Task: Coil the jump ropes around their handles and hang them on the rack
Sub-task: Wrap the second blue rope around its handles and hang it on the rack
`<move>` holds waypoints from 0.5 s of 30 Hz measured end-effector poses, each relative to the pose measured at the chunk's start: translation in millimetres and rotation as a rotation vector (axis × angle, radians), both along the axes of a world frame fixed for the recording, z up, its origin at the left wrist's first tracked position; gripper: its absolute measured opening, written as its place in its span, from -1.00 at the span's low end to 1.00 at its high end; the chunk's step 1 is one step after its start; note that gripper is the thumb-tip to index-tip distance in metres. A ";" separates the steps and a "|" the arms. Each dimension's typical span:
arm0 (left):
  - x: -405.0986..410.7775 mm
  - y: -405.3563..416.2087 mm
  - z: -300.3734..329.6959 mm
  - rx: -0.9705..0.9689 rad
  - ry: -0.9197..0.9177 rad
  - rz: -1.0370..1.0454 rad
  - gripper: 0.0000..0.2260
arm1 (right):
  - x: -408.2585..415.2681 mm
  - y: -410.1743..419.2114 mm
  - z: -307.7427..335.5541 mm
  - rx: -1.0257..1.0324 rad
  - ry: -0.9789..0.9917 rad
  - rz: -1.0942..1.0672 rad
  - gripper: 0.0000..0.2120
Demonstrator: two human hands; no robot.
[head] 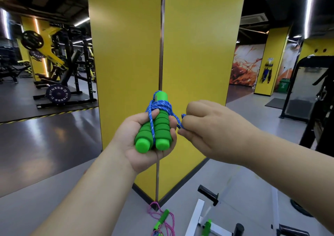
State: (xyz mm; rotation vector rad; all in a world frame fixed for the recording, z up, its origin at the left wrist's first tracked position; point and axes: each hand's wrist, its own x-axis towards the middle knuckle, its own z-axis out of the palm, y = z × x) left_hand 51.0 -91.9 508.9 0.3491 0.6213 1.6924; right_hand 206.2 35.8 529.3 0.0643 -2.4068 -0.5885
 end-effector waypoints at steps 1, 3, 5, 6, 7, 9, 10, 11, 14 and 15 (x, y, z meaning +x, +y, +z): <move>-1.5 0.0 -0.3 -0.036 0.009 -0.008 -0.73 | 0.4 -1.5 0.0 -0.001 0.014 0.036 -0.70; -5.0 -0.3 -2.4 -0.110 0.019 -0.042 -0.74 | 2.3 -2.4 1.9 -0.068 0.044 0.048 -0.71; -8.7 0.0 -6.1 -0.171 0.029 -0.070 -0.72 | 3.3 -4.2 5.6 -0.248 0.041 0.038 -0.76; -10.4 0.8 -8.0 -0.201 0.045 -0.072 -0.71 | 3.4 -7.1 8.6 -0.380 0.025 0.044 -0.78; -11.2 2.0 -10.3 -0.230 0.067 -0.069 -0.71 | 2.7 -10.0 12.3 -0.519 -0.004 0.047 -0.79; -8.6 4.5 -14.8 -0.280 0.141 -0.074 -0.73 | 1.3 -16.7 21.8 -0.762 -0.108 0.026 -0.78; -6.1 5.8 -16.0 -0.301 0.193 -0.076 -0.75 | 0.7 -19.2 26.8 -0.841 -0.162 0.006 -0.77; -3.5 7.5 -17.0 -0.320 0.250 -0.074 -0.77 | 0.5 -20.4 31.3 -0.882 -0.200 -0.011 -0.77; 0.2 11.8 -18.7 -0.364 0.394 -0.033 -0.79 | 0.3 -19.2 39.6 -0.939 -0.264 -0.034 -0.81; -0.2 12.8 -18.9 -0.375 0.438 -0.029 -0.78 | -0.1 -18.0 40.1 -0.934 -0.305 -0.055 -0.84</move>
